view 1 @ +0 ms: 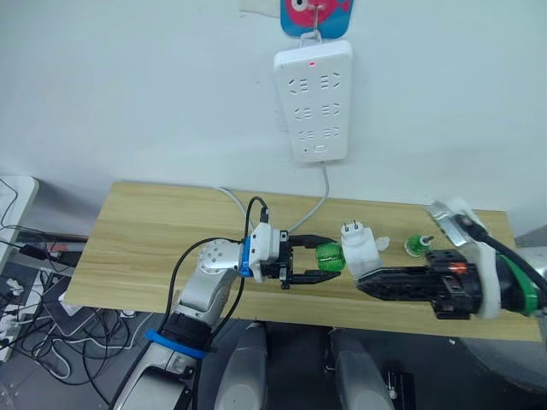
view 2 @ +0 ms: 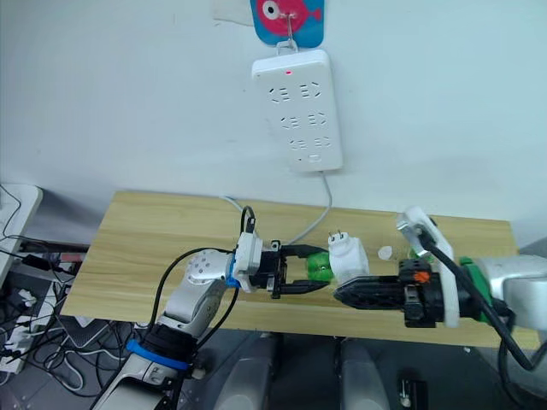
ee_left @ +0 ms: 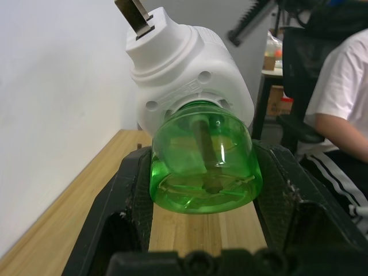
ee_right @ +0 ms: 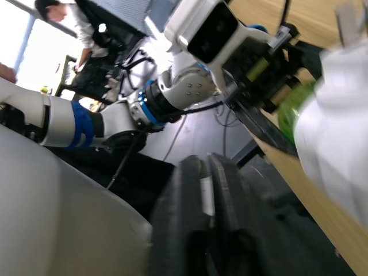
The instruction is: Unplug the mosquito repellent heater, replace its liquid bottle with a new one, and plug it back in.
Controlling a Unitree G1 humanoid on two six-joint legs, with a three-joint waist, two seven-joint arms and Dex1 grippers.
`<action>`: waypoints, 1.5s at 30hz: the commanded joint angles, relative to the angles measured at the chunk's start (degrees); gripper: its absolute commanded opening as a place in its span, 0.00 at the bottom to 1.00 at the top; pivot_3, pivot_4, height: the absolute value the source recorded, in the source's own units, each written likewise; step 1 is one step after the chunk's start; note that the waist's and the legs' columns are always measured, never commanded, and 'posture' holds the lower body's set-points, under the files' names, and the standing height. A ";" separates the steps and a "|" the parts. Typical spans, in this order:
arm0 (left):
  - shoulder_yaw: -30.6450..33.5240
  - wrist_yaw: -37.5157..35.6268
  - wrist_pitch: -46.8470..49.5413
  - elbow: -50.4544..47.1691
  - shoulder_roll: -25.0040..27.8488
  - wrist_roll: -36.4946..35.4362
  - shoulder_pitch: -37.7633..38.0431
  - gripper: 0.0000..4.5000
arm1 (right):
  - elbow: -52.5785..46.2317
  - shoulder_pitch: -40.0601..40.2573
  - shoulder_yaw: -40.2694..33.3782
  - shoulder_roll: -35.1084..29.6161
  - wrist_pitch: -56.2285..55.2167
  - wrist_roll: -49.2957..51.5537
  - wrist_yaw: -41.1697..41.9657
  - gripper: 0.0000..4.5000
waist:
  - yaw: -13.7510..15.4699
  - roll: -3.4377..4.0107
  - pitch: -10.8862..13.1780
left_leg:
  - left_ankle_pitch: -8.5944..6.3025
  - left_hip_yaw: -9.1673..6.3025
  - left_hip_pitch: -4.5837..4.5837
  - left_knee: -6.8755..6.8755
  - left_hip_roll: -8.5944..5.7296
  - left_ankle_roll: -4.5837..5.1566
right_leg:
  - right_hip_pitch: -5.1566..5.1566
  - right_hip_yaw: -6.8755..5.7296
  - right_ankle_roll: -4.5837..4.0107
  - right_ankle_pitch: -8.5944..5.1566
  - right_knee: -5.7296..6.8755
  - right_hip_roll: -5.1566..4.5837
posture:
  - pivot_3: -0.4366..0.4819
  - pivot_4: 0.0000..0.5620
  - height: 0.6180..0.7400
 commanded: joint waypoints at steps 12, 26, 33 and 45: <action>0.63 -5.19 1.25 -6.32 0.45 -4.42 1.30 0.50 | 4.17 9.22 -14.81 0.62 6.34 -17.28 13.96 0.99 | -0.16 0.00 -0.02 | 0.01 0.28 0.10 0.03 -0.01 -0.02 | 0.00 0.02 0.06 -0.02 0.02 0.06 | 0.62 0.56 1.00; 0.64 -5.68 3.26 -8.11 0.81 -5.47 1.05 0.50 | 6.28 -4.65 -1.71 3.91 6.12 -15.60 13.51 0.99 | -0.08 0.00 -0.02 | 0.01 0.28 0.09 0.04 -0.03 -0.02 | 0.00 0.01 0.02 0.00 0.03 0.05 | 0.64 0.55 1.00; 0.35 -6.39 3.84 -8.27 0.47 -5.68 0.99 0.50 | 7.06 -8.36 2.43 5.83 6.97 -14.88 12.56 0.99 | -0.10 0.00 -0.02 | 0.01 0.27 0.10 0.04 -0.03 -0.02 | 0.00 0.01 0.02 0.01 0.05 0.05 | 0.64 0.56 1.00; 0.43 -6.61 3.90 -7.78 -0.17 -5.21 0.64 0.50 | 7.11 -11.90 6.21 8.14 6.77 -16.06 11.30 0.87 | -0.10 0.00 -0.02 | 0.01 0.25 0.10 0.05 -0.03 -0.02 | 0.00 -0.01 0.01 0.01 0.08 0.05 | 0.64 0.56 1.00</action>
